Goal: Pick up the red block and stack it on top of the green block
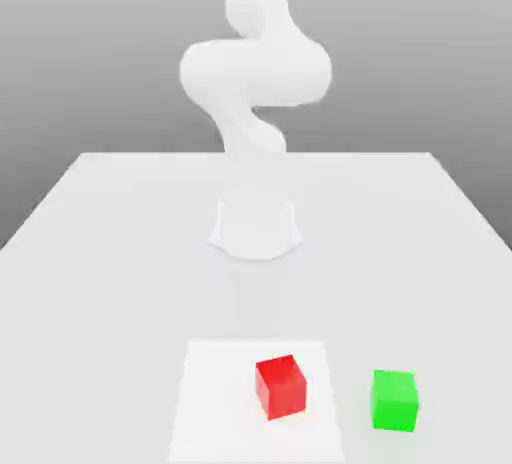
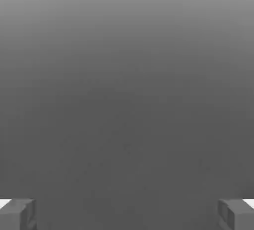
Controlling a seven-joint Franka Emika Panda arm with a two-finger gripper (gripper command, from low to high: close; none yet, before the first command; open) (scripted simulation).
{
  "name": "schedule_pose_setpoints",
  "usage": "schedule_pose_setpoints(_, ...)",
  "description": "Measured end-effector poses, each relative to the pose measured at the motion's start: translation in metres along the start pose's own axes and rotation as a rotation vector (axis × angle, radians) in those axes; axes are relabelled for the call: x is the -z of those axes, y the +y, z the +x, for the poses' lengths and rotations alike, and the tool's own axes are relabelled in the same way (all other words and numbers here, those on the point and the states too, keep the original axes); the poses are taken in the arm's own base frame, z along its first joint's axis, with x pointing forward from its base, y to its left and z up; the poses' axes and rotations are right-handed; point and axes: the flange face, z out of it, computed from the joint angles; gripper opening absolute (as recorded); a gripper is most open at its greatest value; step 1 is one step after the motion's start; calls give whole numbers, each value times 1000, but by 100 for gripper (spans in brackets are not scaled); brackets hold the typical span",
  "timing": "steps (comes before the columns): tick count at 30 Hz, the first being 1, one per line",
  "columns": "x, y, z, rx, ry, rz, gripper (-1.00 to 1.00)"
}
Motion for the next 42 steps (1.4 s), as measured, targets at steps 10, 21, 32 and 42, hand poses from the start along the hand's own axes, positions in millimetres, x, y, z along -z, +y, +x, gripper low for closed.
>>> schedule_pose_setpoints(10, -214, 49, -70, 133, -275, -200, 0)
schedule_pose_setpoints(21, -359, 164, -205, 283, -562, -410, 0)
schedule_pose_setpoints(32, -408, 200, -241, 291, -581, -425, -100)
schedule_pose_setpoints(42, -363, 147, -229, 294, -582, -423, -100)
